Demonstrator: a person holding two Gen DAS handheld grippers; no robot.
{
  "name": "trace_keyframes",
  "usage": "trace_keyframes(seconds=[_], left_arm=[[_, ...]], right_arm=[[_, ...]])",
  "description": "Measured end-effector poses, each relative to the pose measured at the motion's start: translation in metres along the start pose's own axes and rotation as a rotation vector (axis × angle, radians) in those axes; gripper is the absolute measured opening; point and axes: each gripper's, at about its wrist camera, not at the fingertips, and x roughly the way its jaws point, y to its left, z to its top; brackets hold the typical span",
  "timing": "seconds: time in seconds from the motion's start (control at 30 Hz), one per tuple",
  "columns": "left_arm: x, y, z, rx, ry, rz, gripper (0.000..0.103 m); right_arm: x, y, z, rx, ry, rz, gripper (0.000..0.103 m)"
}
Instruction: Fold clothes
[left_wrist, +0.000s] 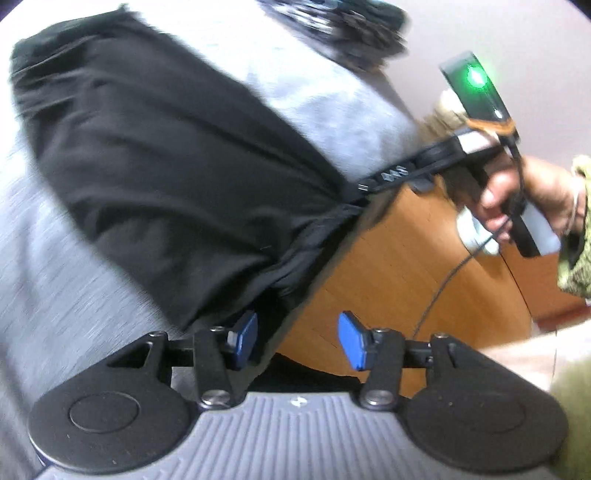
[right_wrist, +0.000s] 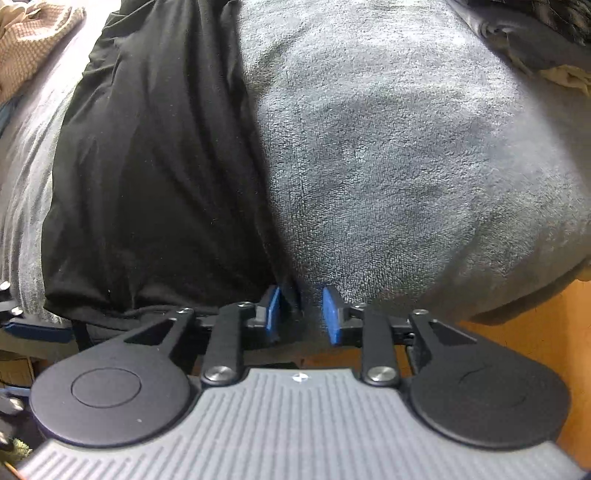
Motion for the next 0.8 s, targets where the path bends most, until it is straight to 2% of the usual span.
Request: trace_keyframes(seconds=[0.07, 0.13, 0.37, 0.53, 0.7, 0.77, 0.8], left_arm=[[-0.007, 0.012, -0.008, -0.045, -0.011, 0.056, 0.046], [-0.005, 0.020, -0.013, -0.050, -0.007, 0.118, 0.042], [0.023, 0.016, -0.022, 0.060, -0.012, 0.251, 0.033], [0.031, 0.009, -0.024, 0.023, -0.053, 0.294, 0.021], [0.027, 0.006, -0.025, -0.037, -0.129, 0.314, 0.020], [0.026, 0.007, -0.024, -0.081, -0.154, 0.319, 0.016], [0.026, 0.008, -0.024, -0.105, -0.166, 0.319, 0.010]], right_arm=[[0.002, 0.000, 0.002, -0.001, 0.008, -0.003, 0.025], [0.004, 0.000, 0.003, -0.011, 0.014, -0.011, 0.025], [0.006, 0.001, 0.004, -0.031, 0.026, -0.032, 0.025], [0.006, 0.001, 0.004, -0.049, 0.035, -0.042, 0.026], [0.007, 0.000, 0.006, -0.065, 0.047, -0.050, 0.026], [0.008, 0.000, 0.006, -0.077, 0.055, -0.056, 0.026], [0.008, 0.000, 0.007, -0.084, 0.059, -0.058, 0.026]])
